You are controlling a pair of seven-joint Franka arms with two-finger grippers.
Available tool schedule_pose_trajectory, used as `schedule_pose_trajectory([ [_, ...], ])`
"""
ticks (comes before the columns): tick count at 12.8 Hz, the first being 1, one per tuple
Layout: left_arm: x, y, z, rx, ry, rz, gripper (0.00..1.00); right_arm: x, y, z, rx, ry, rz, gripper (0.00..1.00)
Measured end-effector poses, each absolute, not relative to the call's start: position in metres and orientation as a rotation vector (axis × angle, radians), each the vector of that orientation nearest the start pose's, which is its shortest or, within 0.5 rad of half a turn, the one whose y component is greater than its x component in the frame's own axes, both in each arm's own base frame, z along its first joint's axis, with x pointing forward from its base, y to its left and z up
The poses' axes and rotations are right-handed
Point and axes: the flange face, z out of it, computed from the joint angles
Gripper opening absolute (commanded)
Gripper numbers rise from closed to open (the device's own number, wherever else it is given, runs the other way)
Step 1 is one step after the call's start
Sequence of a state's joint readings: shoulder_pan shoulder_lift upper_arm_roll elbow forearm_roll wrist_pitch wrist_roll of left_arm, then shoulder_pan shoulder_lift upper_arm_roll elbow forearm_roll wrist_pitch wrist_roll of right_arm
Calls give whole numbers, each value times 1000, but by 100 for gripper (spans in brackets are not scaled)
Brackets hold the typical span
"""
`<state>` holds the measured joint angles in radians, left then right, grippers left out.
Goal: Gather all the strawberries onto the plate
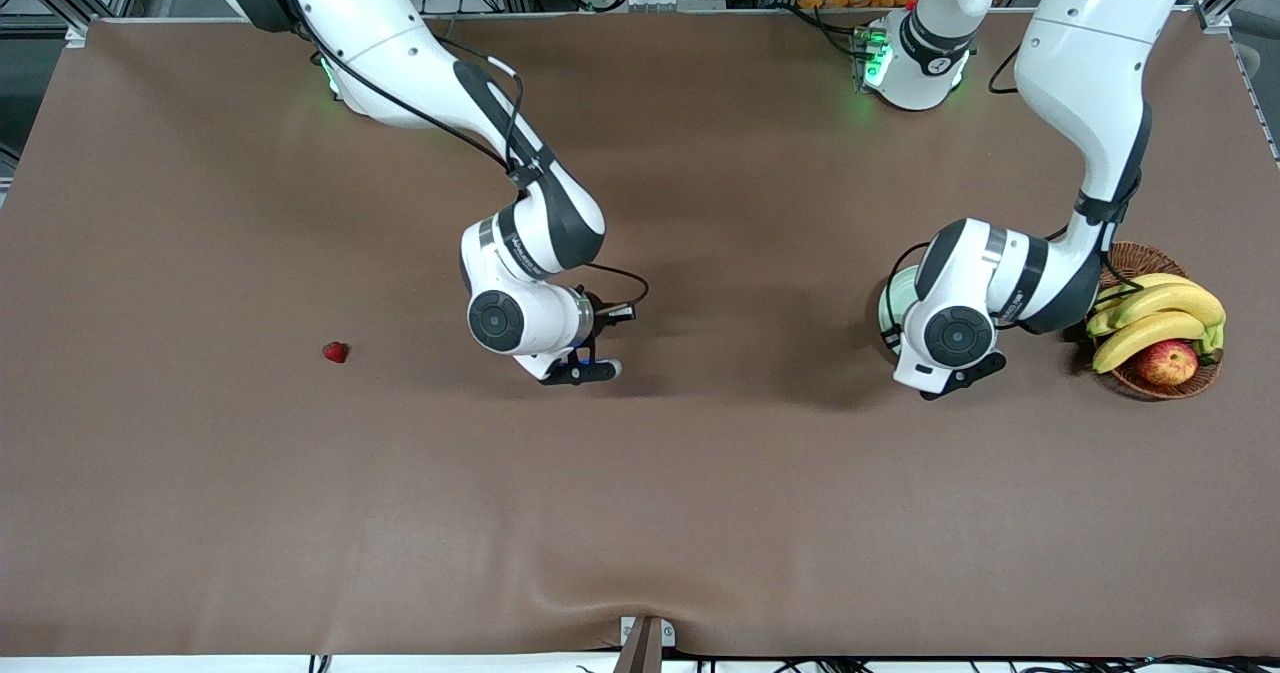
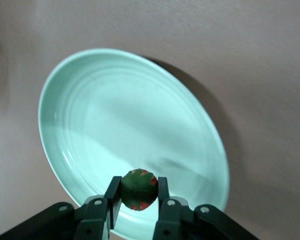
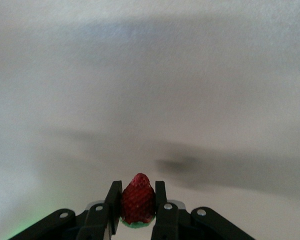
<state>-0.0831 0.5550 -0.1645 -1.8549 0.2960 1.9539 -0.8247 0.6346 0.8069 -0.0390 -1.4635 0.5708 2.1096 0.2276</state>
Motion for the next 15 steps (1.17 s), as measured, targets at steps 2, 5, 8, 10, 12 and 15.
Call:
schedule_pose_trajectory([
  [2, 580, -117, 203, -2717, -532, 415, 100, 568, 419, 182, -2776, -46, 444, 67],
  [5, 584, -146, 230, -2786, -524, 381, 100, 570, 417, 182, -2778, -41, 441, 70],
  [8, 588, -228, 276, -2927, -570, 339, 100, 587, 400, 203, -2768, -4, 430, 80],
  [10, 585, -300, 292, -2988, -585, 305, 100, 612, 355, 244, -2771, 32, 455, 100],
  [12, 574, -377, 285, -3051, -524, 256, 100, 643, 273, 279, -2888, 49, 435, 100],
  [15, 563, -455, 260, -3211, -424, 123, 92, 661, 168, 288, -3076, 82, 463, 100],
])
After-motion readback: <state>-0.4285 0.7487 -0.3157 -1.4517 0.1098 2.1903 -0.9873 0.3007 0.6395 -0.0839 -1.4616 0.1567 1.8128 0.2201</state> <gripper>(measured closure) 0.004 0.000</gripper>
